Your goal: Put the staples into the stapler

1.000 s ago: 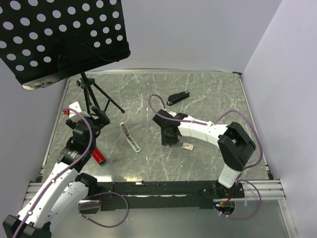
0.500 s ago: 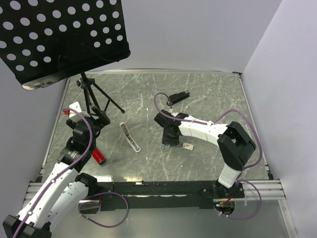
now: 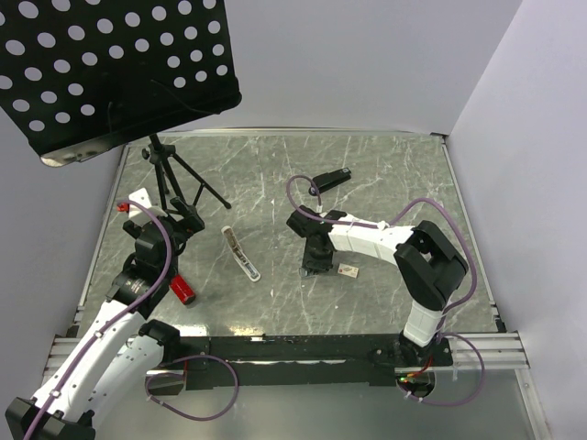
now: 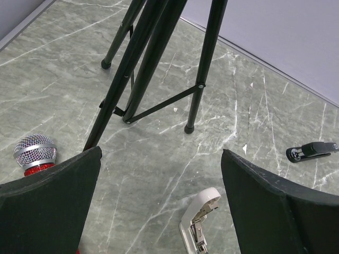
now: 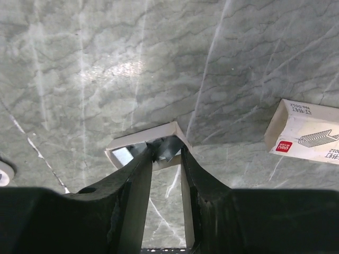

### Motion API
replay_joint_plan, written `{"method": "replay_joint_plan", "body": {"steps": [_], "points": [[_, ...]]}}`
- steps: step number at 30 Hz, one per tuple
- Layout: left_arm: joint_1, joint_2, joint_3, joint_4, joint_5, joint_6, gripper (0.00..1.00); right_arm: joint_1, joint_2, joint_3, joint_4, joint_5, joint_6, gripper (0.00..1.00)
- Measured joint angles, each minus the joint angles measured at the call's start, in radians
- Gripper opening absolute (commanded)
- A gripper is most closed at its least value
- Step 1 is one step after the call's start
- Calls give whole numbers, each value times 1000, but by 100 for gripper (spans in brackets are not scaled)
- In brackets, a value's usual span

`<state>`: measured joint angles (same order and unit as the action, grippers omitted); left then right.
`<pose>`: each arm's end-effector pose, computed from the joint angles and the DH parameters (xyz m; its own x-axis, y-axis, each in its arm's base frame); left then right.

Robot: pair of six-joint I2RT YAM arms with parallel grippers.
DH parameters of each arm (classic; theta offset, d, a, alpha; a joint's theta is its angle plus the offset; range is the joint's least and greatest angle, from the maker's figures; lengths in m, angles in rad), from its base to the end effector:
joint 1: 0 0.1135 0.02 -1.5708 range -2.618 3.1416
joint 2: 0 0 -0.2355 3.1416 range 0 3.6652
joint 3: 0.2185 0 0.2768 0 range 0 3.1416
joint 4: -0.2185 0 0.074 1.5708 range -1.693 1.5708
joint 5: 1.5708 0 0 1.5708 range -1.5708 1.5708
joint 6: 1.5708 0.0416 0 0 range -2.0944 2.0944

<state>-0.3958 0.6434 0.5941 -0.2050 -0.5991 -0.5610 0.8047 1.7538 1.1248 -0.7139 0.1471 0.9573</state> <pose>0.2022 -0.0591 0.2741 -0.0980 -0.4352 -0.8950 -0.2803 0.8750 -0.3948 0.2420 0.2427 0.1224 -0.9529 0.1761 -0.2468 0.1551 0.9826 0.1025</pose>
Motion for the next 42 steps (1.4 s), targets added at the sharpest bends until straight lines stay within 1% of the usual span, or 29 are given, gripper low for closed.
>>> {"method": "replay_joint_plan", "body": {"steps": [11, 12, 13, 15, 20, 24, 27, 29, 33, 38, 42], "points": [[0, 0, -1, 0, 1, 0, 99, -9, 0, -16, 16, -10, -4, 28], [0, 0, -1, 0, 1, 0, 100, -9, 0, -16, 16, -10, -5, 27], [0, 0, -1, 0, 1, 0, 99, -9, 0, -16, 16, -10, -8, 24], [0, 0, -1, 0, 1, 0, 99, -9, 0, -16, 15, -8, -16, 21], [0, 0, -1, 1, 3, 0, 99, -9, 0, -12, 12, 3, -42, 23], [0, 1, -1, 2, 7, 0, 99, -9, -1, 10, -15, 25, -70, 27], [0, 1, -1, 3, 8, 0, 99, -4, -4, 34, -23, 43, -92, 29], [0, 1, -1, 3, 8, 0, 99, -4, -10, 43, -24, 51, -107, 28], [0, 1, -1, 5, 9, 0, 99, -2, -18, 53, -29, 56, -132, 23], [0, 1, -1, 6, 11, 0, 99, 0, -23, 50, -18, 49, -158, 23], [0, 3, -2, 10, 35, 1, 99, 5, -71, 25, 23, 34, -195, 23]]}}
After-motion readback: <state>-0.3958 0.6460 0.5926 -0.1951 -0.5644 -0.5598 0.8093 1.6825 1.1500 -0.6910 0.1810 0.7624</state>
